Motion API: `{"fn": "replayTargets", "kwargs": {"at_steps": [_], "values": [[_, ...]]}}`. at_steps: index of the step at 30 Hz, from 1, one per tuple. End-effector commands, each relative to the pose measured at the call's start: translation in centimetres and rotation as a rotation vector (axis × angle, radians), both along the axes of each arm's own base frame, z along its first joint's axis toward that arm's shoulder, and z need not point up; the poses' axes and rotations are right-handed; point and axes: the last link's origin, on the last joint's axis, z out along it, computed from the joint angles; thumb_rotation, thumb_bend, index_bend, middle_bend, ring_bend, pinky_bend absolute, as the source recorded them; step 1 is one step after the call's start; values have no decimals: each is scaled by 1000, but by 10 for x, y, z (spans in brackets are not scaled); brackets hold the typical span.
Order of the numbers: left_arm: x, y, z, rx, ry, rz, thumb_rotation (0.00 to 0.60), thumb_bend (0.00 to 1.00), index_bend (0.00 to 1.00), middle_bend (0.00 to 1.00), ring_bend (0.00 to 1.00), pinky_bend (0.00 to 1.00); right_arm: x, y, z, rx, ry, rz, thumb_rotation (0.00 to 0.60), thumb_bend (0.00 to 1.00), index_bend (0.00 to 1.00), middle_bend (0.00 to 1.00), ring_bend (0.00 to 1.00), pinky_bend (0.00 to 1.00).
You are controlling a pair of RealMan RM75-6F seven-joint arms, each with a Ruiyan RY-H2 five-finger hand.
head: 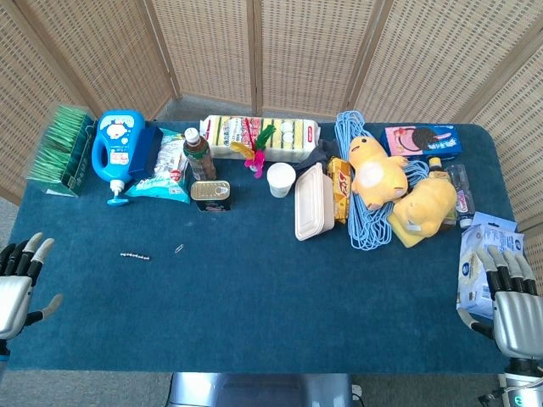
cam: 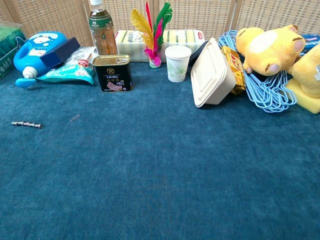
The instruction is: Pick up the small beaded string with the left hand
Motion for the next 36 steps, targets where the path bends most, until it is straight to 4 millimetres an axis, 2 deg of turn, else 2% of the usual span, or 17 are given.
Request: {"fn": "replayTargets", "kwargs": {"at_steps": [1,8,12,17,23,25,28,36], "values": [[0,0,0,0,-1,1,600,436,13,0,0,0,0,0,0,1,0,-1,600,0,0,0,0,0],[-3,3,-1,-8,-4,10,600,436,57,0,0,0,0,0,-1,6,-3,-3,600,0,0,0,0,0],[-6,12,-5,-23,-7,13,600,439,74,0,0,0,0,0,-1,5,-6,-4,600,0,0,0,0,0],[-12,37,-16,-72,-72,18,600,446,112,0,0,0,-2,0,-2,8,-1,-18,600,0,0,0,0,0],[-24,76,-40,-139,-55,65,600,447,293,0,0,0,-4,-2,-4,14,5,-29,600,0,0,0,0,0],[-25,90,-55,-143,-67,65,600,450,349,0,0,0,-6,-3,-5,18,5,-39,600,0,0,0,0,0],[-27,96,-63,-128,-70,60,600,473,391,0,0,0,-6,-4,-5,20,4,-43,600,0,0,0,0,0],[-32,108,-79,-109,-42,45,600,618,390,0,0,0,-9,-5,-7,30,-3,-52,600,0,0,0,0,0]]}}
